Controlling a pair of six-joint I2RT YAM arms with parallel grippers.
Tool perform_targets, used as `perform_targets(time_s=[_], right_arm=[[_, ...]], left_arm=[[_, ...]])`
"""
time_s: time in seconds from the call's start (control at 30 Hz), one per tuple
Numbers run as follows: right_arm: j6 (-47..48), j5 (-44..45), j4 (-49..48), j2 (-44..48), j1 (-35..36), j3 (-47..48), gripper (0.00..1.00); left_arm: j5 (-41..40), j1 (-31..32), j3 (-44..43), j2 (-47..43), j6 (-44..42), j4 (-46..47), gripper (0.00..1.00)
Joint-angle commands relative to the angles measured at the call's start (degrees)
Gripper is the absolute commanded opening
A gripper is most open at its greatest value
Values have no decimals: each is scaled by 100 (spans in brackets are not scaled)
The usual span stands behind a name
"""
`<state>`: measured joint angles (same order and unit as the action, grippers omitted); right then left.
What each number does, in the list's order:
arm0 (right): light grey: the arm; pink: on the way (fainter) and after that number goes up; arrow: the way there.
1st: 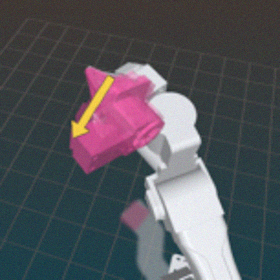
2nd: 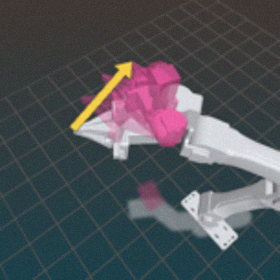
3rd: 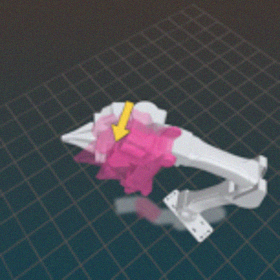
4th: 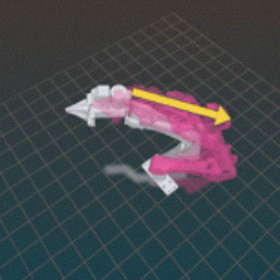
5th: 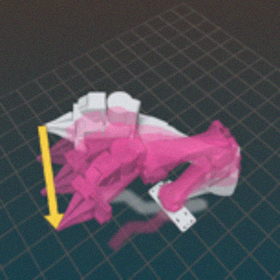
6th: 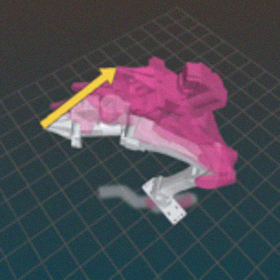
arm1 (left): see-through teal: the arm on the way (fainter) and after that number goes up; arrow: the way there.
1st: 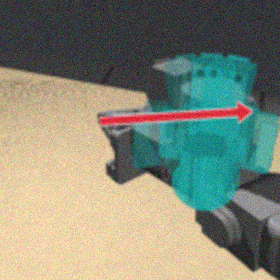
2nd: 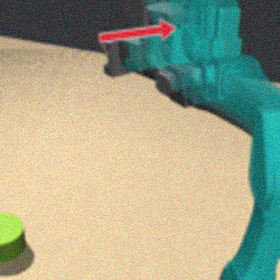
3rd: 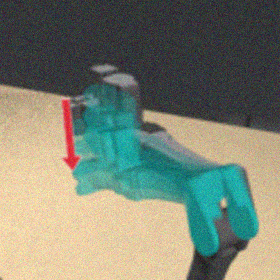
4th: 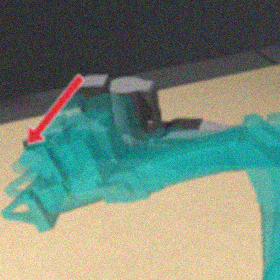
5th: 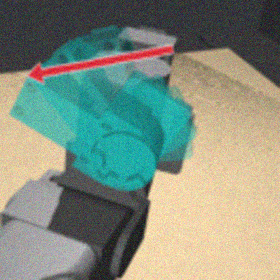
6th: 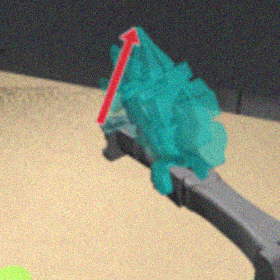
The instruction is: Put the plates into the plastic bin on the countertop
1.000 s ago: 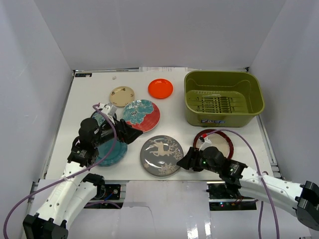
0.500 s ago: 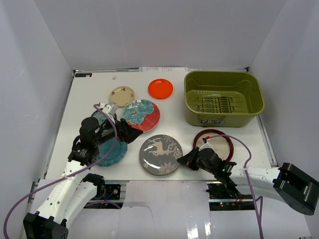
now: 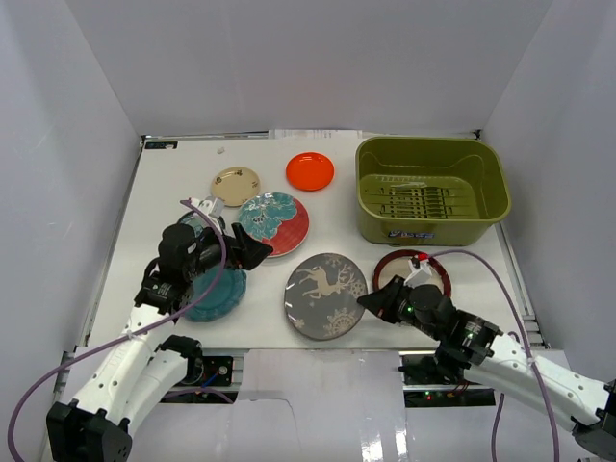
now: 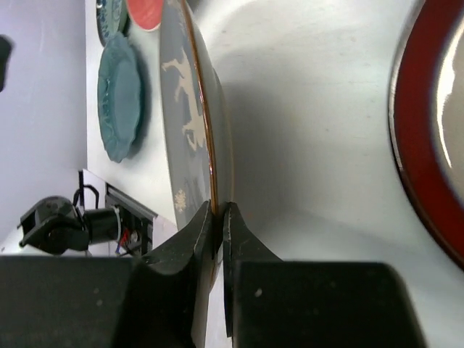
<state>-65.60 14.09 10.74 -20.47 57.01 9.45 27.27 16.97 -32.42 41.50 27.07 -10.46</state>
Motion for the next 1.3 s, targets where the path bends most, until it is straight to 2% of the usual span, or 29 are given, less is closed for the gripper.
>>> perform_targets(time_s=[0.0,0.13,0.3,0.33,0.4,0.43,0.47,0.5,0.53,0.6,0.63,0.67,0.77,0.83,1.0,1.1,1.2,1.27], right_arm=[[582,24,-617,-17,12,1756,8],[1575,576,-608,-973,12,3262,8],[2979,1640,-635,-1836,-137,4774,8],[3140,1659,-635,-2160,-364,5238,8],[3412,1519,-626,-2478,-742,5627,8],[3440,1100,-617,-2801,-1023,5925,8],[3258,322,-582,-3100,-1817,6032,8],[3099,-182,-565,-3103,-2321,6103,8],[2950,-657,-556,-3443,-3318,6164,8],[2729,-1693,-564,-3804,-4133,6227,8],[2702,-1881,-565,-3885,-4694,6227,8],[2711,-2197,-556,-3929,-4934,6192,8],[2755,-2375,-609,-3965,-5717,6095,8],[2702,-2769,-635,-4052,-6366,5955,8],[2799,-3069,-705,-4394,-6984,5402,8],[2825,-3323,-889,-4771,-7116,5164,8],[2912,-3482,-1004,-5141,-7108,5076,8],[2974,-3483,-1004,-5309,-7108,5066,8]], left_arm=[[-528,-45,-194,192,255,-368,98],[-915,-36,24,315,920,-396,98],[-1469,-36,508,-61,1607,-71,95],[-1670,-36,640,-89,1782,-9,90],[-1760,-36,728,-107,1924,96,87],[-1769,-36,764,-37,1968,227,86],[-1725,-36,816,42,2030,281,86],[-1690,-45,834,43,2039,325,85],[-1663,-45,826,104,2048,386,85],[-1593,-36,825,113,2004,413,85],[-1602,-27,825,52,1960,404,85],[-1628,-27,817,8,1882,396,85],[-1663,-36,878,-63,1837,387,85],[-1541,-27,922,86,1855,439,80],[-1022,253,765,622,1846,799,74],[-1021,815,475,1236,1784,992,75],[-1162,1727,202,1973,1784,1343,77],[-1232,2098,-70,2422,1793,1502,80]])
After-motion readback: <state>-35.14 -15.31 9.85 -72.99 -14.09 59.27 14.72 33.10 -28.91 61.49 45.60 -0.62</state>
